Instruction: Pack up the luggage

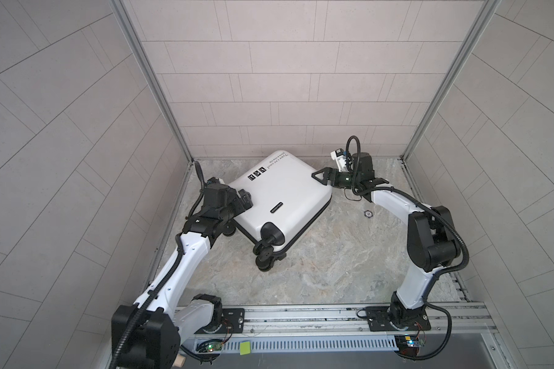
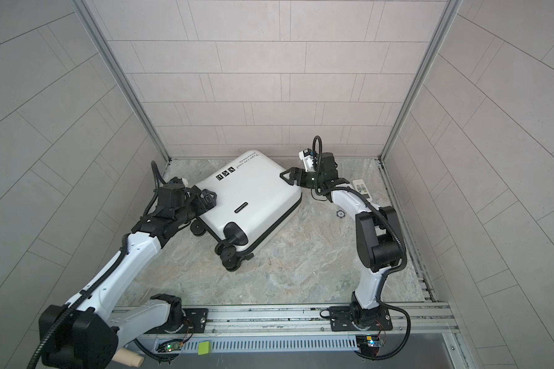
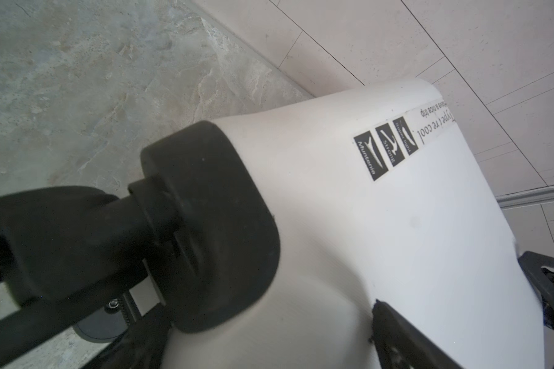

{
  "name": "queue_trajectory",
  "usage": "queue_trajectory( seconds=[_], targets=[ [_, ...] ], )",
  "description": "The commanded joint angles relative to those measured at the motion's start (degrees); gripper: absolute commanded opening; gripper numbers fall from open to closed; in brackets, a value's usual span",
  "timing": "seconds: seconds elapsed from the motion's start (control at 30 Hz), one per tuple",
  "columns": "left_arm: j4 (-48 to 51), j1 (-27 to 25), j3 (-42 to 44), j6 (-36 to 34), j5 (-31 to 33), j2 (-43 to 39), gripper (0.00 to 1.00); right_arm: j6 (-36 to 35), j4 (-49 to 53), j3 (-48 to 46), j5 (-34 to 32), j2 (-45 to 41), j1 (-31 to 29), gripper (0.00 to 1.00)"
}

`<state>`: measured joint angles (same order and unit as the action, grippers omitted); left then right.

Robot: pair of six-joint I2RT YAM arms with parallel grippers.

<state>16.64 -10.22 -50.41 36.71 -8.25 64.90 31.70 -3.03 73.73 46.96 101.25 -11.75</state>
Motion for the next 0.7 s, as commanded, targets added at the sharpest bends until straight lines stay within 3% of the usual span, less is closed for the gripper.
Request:
queue_trajectory(
  seconds=[0.0,0.27,0.47,0.67],
  targets=[
    [-7.0,-1.9,-3.0,-1.8,-11.0,4.2,1.00,-4.1,9.0,-4.3,5.1,-3.9,-4.6,0.91],
    [-10.8,-1.9,-11.8,-2.2,-16.0,16.4,1.00,-6.6,12.7,-14.5,-1.1,-14.1,-4.5,0.90],
    [-12.6,-2.0,-21.3,-0.3,-21.2,26.6,0.98,-7.0,13.5,-20.9,-1.6,-20.9,-4.5,0.90],
    [-12.6,-2.0,-29.6,0.7,-22.3,34.2,0.97,-7.7,16.9,-24.0,-4.6,-27.6,-4.3,0.91]
  ],
)
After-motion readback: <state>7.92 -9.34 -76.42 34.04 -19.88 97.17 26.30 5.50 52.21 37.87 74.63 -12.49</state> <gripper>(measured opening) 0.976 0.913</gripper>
